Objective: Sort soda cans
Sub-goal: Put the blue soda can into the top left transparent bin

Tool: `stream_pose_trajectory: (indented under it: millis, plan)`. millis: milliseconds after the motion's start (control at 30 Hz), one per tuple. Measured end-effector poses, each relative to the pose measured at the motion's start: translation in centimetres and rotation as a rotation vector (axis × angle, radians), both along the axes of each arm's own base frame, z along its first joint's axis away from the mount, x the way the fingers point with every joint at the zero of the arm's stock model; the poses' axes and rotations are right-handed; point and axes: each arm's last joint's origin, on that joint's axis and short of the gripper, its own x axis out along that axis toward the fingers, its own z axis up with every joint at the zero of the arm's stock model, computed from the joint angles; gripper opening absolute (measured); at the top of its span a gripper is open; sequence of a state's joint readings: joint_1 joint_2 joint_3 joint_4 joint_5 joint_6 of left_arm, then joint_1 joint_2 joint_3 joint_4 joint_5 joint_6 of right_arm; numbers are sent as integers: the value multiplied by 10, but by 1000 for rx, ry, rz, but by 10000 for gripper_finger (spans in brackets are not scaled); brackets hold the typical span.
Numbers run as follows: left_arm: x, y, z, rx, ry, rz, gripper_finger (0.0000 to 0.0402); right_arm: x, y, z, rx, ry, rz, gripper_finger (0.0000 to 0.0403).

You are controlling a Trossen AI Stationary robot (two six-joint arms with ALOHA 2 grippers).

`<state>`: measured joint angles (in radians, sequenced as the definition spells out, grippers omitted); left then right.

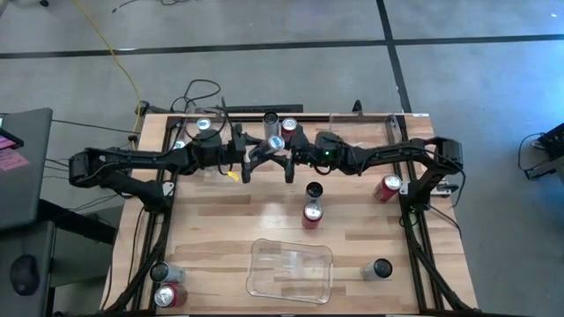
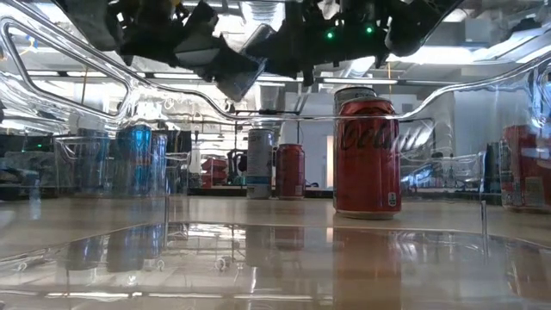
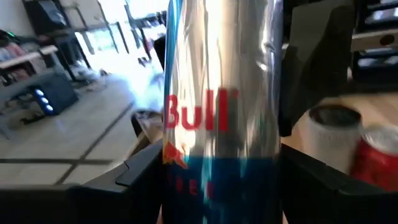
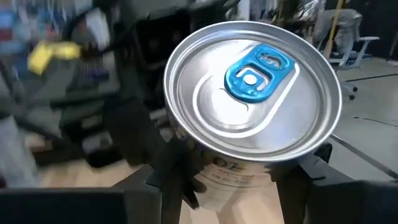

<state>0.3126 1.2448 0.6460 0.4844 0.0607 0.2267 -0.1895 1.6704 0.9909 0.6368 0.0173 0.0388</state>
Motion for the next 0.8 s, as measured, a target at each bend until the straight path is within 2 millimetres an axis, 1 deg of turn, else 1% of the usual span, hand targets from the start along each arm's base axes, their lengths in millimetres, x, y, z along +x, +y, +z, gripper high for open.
stream_pose_trajectory:
  millis: [67, 200, 400, 800]
  plan:
    - [0, -1, -3, 4, 34, -16, 261, -1, -1, -3, -37, 60, 6, 189]
    - [-1, 0, -6, 27, 69, -7, 271, 0, -5, -5, -56, 189, -1, 198]
    - [-1, 0, -1, 27, 28, -11, 273, 0, -5, -8, -62, 339, 2, 196]
    - [0, -1, 0, 3, 4, -40, 274, 2, 1, -5, -87, 338, 26, 198]
